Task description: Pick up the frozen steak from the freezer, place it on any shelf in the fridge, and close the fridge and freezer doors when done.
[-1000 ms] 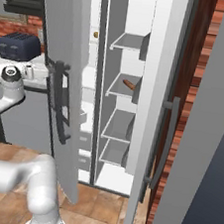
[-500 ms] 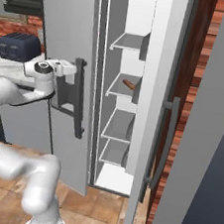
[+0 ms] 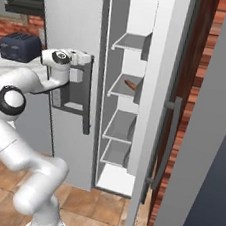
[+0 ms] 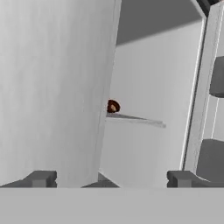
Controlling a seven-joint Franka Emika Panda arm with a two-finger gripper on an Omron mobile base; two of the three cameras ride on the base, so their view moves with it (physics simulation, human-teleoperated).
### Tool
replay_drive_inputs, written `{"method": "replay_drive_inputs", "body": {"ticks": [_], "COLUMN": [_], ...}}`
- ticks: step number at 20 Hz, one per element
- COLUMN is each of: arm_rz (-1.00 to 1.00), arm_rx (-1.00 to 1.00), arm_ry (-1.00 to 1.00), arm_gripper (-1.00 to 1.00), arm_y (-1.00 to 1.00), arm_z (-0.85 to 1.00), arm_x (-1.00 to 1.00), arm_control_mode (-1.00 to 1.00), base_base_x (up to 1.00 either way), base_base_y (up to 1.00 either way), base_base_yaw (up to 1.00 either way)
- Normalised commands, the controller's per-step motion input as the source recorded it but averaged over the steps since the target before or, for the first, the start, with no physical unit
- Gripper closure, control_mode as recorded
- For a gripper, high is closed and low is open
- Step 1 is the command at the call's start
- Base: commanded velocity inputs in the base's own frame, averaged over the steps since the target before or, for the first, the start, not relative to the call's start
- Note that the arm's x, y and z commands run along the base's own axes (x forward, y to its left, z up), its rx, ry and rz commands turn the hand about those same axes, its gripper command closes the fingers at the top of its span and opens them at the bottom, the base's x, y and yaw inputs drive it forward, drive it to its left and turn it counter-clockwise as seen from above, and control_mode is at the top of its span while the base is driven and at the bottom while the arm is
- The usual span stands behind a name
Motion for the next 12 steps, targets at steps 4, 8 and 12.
{"method": "replay_drive_inputs", "body": {"ticks": [4,8,12], "arm_rz": [0.00,0.00,0.01], "arm_rx": [0.03,0.04,0.03], "arm_ry": [0.00,0.00,0.03], "arm_gripper": [-1.00,-1.00,-1.00], "arm_y": [-0.13,-0.25,-0.16], "arm_z": [0.49,0.27,0.02], "arm_x": [0.79,0.64,0.19], "arm_control_mode": [-1.00,-1.00,-1.00], "base_base_x": [0.00,0.00,0.00], "base_base_y": [0.00,0.00,0.00], "base_base_yaw": [0.00,0.00,0.00]}}
